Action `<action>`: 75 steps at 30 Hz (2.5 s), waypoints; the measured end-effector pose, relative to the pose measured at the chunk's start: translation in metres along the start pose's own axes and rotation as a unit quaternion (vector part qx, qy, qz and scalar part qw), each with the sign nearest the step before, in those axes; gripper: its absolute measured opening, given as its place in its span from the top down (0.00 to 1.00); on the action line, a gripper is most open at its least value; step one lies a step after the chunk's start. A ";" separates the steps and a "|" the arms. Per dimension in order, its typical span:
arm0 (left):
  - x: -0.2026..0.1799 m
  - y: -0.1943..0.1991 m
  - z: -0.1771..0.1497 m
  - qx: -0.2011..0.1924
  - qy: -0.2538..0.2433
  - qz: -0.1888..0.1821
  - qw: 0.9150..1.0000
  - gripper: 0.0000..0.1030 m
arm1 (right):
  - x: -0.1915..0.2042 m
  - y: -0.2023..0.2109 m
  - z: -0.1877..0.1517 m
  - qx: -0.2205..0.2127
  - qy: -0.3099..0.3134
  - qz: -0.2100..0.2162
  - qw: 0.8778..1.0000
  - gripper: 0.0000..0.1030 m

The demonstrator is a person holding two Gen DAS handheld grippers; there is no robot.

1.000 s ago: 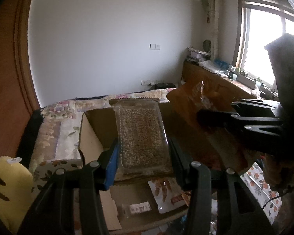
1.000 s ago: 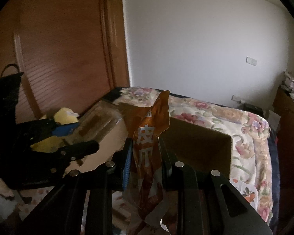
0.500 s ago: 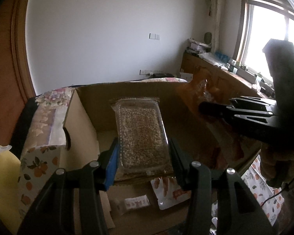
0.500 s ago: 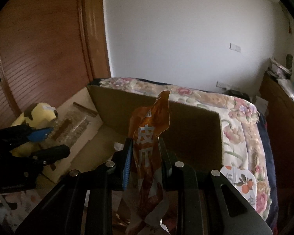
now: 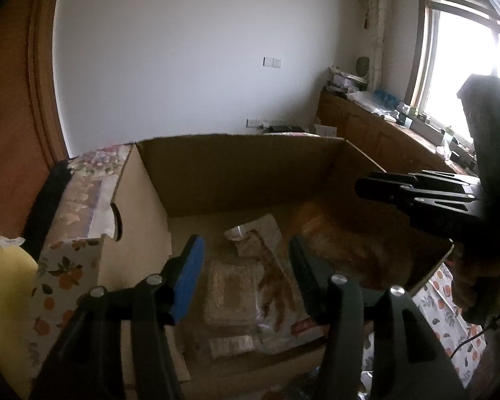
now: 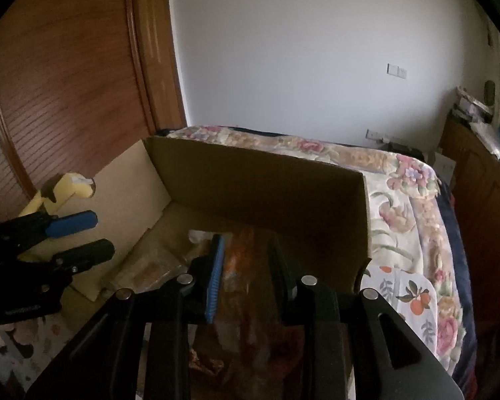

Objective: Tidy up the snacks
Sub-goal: 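Move both tools back toward the remaining white sachets, then lower the right tool onto the red-print sachet while the left tool nears the blue-print sachet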

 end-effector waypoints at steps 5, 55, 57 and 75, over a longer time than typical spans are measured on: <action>-0.006 0.021 -0.002 -0.017 -0.002 -0.003 1.000 0.43 | 0.006 0.031 0.004 -0.018 -0.001 0.011 1.000 0.74; -0.076 0.086 -0.179 0.037 0.008 -0.012 0.999 0.34 | 0.064 0.098 -0.236 0.070 -0.122 0.095 0.986 0.57; -0.076 0.082 -0.179 0.043 0.009 -0.007 0.999 0.34 | 0.065 0.096 -0.236 0.070 -0.128 0.101 0.984 0.57; -0.090 0.054 -0.172 0.074 -0.009 0.006 0.997 0.34 | 0.047 0.117 -0.241 0.045 -0.124 0.084 0.988 0.98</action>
Point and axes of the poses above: each gripper's, at about its wrist camera, not at the fingertips, and y roughly against the way its jaws point, x to its left, z to its top, the point moved 8 cm from there along -y, roughly the way its jaws point, and after that the axes turned 5 degrees about y, right-handed, at the moved point
